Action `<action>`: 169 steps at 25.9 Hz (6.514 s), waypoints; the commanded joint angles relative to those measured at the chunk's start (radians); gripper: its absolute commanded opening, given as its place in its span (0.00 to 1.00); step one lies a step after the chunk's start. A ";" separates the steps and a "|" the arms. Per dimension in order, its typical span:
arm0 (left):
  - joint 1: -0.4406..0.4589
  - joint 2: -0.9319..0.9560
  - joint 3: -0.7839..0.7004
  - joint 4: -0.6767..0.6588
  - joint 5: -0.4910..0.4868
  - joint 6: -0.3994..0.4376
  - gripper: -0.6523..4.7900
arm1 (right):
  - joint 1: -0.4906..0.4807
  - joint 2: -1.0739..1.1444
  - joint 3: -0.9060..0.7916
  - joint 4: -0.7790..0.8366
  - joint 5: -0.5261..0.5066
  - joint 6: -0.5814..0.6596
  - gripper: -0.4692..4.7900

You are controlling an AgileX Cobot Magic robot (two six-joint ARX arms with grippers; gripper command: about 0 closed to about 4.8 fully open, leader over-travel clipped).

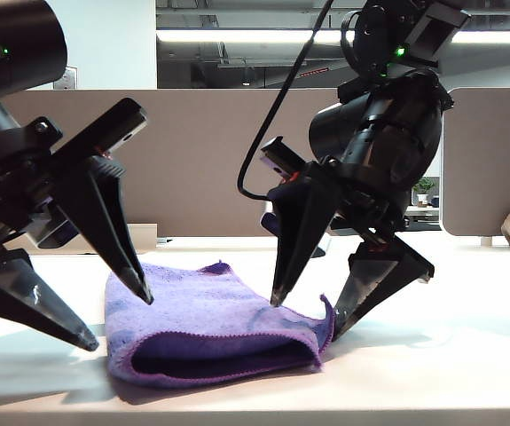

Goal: Fold the bottom of the cloth upward, then fold it vertically to form a square shape.

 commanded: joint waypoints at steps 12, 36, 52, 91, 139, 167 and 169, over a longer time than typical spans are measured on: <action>-0.013 0.056 -0.002 0.027 0.010 -0.038 0.49 | 0.001 -0.002 0.003 0.002 -0.011 -0.006 0.60; -0.043 0.114 -0.001 0.068 0.045 -0.086 0.46 | 0.000 -0.002 0.003 0.009 -0.029 -0.014 0.60; -0.043 0.109 0.002 0.123 -0.047 -0.090 0.45 | 0.000 -0.002 0.003 0.001 -0.028 -0.029 0.60; -0.087 0.144 0.069 0.010 -0.071 -0.062 0.21 | -0.002 -0.002 0.003 0.012 -0.029 -0.055 0.35; 0.288 -0.018 0.114 0.273 -0.052 -0.156 0.11 | -0.007 -0.006 0.251 0.324 -0.137 0.302 0.09; 0.412 0.120 0.187 0.533 -0.079 -0.155 0.37 | -0.030 0.085 0.274 0.697 -0.151 0.560 0.66; 0.412 0.120 0.193 0.532 -0.085 -0.150 0.41 | -0.031 0.085 0.275 0.706 -0.150 0.560 0.70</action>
